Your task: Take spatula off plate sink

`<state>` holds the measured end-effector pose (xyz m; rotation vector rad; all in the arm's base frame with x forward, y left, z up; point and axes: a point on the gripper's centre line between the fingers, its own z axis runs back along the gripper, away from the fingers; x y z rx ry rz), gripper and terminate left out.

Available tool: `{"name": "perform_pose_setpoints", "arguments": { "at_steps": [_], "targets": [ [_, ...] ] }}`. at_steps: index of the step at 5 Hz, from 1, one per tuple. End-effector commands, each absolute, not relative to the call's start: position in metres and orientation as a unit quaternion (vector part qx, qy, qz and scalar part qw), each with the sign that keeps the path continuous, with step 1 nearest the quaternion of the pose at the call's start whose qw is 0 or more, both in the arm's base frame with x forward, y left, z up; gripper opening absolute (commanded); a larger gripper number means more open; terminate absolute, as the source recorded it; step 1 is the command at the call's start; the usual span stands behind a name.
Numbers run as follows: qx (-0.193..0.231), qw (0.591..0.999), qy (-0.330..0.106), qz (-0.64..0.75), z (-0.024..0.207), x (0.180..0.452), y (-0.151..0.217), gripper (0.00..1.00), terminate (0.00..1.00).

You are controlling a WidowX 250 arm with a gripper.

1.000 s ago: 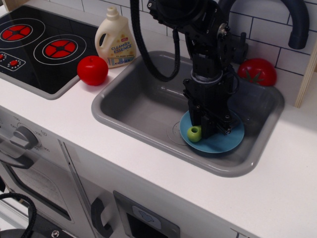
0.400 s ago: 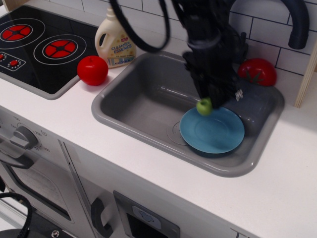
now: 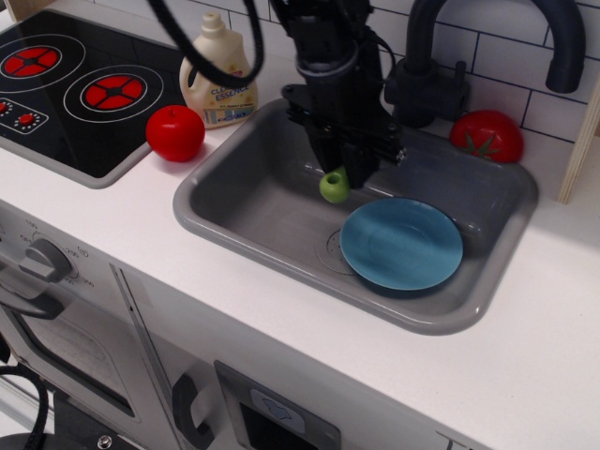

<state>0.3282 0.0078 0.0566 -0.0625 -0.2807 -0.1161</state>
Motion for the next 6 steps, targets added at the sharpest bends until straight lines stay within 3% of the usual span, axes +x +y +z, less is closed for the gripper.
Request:
{"name": "perform_pose_setpoints", "arguments": {
  "at_steps": [1, 3, 4, 5, 6],
  "targets": [
    [-0.019, 0.987, -0.162, 0.000, 0.049, 0.316, 0.035, 0.00, 0.00],
    [-0.022, 0.980, -0.183, 0.069, 0.013, 0.300, 0.024, 0.00, 0.00],
    [-0.014, 0.984, -0.155, 0.091, 0.001, 0.296, 0.023, 0.00, 0.00],
    [0.007, 0.980, -0.153, 0.123, -0.005, 0.294, 0.024, 0.00, 0.00],
    [0.024, 0.979, -0.141, 0.143, -0.003, 0.296, 0.023, 1.00, 0.00]
  ]
}}
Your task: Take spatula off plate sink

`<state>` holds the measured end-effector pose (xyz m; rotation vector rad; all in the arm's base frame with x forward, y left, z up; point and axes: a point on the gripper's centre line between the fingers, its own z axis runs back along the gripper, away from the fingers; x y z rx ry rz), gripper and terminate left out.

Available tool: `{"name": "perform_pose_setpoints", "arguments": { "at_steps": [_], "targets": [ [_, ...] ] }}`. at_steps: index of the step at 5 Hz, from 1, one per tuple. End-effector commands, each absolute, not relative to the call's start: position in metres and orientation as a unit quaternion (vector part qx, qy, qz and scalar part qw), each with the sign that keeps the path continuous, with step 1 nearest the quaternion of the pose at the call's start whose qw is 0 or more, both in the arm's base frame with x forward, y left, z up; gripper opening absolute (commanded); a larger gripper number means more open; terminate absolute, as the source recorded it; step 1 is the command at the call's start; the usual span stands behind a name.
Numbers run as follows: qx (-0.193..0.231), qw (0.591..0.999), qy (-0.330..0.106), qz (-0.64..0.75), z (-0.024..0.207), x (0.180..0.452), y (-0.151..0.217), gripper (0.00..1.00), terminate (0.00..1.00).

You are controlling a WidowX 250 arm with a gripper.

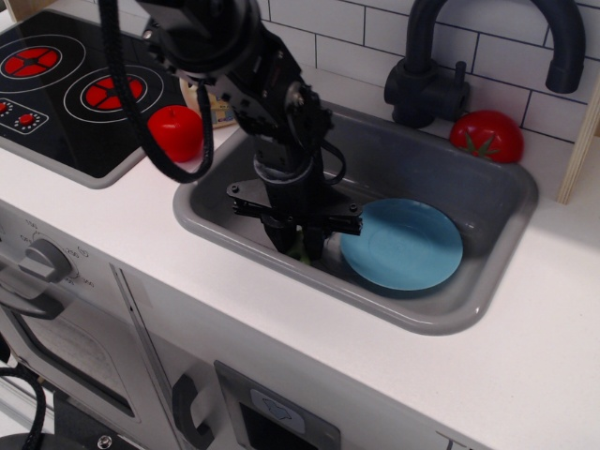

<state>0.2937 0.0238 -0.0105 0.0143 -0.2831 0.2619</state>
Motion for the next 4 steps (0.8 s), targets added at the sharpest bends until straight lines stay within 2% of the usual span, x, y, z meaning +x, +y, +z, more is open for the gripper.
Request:
{"name": "perform_pose_setpoints", "arguments": {
  "at_steps": [1, 3, 4],
  "targets": [
    [0.012, 0.974, -0.152, 0.164, 0.013, 0.299, 0.023, 1.00, 0.00],
    [-0.056, 0.972, -0.154, 0.168, 0.076, 0.305, 0.014, 1.00, 0.00],
    [-0.068, 0.976, -0.160, 0.134, 0.101, 0.303, 0.005, 1.00, 0.00]
  ]
}}
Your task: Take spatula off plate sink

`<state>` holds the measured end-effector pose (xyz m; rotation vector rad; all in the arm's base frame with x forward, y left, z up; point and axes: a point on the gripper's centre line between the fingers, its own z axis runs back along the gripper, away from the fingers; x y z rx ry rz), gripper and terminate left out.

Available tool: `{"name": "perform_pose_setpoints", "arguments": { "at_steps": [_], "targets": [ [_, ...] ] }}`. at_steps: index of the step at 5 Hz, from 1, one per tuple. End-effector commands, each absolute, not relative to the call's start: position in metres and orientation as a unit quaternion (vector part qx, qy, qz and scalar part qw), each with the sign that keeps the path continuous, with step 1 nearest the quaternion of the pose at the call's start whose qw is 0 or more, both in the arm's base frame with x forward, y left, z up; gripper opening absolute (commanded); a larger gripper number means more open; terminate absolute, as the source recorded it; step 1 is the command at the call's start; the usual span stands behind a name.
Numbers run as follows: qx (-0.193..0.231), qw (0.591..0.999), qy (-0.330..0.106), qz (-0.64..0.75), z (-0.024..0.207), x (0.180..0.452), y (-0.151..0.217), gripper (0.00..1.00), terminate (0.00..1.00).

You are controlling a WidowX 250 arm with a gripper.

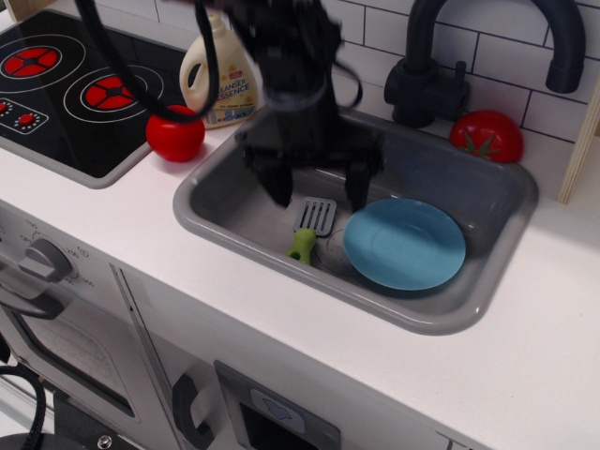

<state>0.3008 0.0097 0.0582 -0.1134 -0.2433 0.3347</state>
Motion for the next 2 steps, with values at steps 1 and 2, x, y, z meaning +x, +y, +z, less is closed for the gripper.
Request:
{"name": "perform_pose_setpoints", "arguments": {
  "at_steps": [1, 2],
  "targets": [
    [-0.068, 0.976, -0.160, 0.134, 0.1011, 0.3033, 0.0046, 1.00, 0.00],
    [-0.068, 0.976, -0.160, 0.134, 0.1011, 0.3033, 0.0046, 1.00, 1.00]
  ]
}}
